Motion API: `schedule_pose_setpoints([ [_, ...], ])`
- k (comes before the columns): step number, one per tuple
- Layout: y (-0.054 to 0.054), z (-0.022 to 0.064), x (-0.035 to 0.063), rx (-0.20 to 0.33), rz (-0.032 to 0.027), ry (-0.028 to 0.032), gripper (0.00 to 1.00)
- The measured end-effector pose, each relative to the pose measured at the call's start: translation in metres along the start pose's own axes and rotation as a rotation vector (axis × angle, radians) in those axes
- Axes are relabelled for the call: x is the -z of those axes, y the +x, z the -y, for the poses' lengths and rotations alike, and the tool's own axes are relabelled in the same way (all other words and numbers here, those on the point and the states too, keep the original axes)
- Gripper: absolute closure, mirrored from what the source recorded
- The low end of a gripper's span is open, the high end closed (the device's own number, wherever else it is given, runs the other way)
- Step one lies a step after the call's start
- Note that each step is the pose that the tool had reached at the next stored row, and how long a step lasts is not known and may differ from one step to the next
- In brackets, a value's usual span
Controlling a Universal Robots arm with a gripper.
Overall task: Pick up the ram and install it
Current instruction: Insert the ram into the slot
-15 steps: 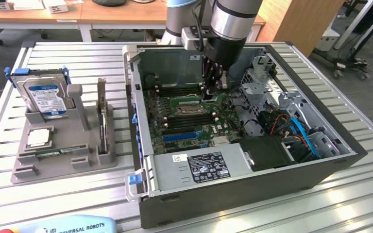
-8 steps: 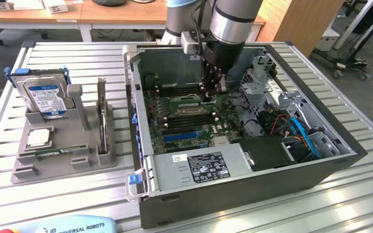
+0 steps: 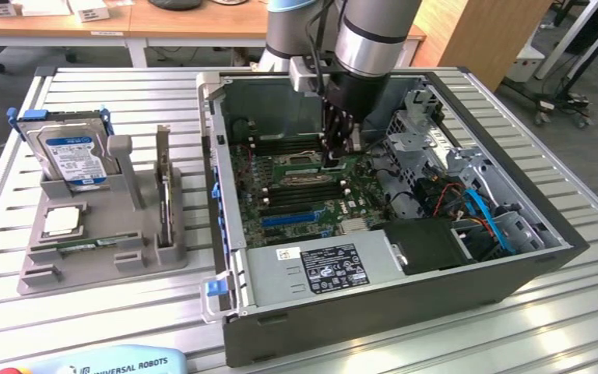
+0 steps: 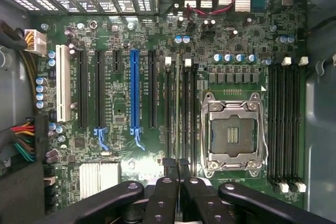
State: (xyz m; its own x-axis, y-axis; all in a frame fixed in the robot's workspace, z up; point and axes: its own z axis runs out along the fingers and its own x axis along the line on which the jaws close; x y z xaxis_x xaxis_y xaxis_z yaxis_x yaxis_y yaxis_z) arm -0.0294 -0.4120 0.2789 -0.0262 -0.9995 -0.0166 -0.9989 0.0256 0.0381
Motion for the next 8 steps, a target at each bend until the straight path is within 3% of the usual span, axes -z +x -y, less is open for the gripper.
schedule_pose_setpoints([
  [8, 0.0001, 0.0002, -0.0043, 0.0, -0.0001, 0.0, 0.89],
])
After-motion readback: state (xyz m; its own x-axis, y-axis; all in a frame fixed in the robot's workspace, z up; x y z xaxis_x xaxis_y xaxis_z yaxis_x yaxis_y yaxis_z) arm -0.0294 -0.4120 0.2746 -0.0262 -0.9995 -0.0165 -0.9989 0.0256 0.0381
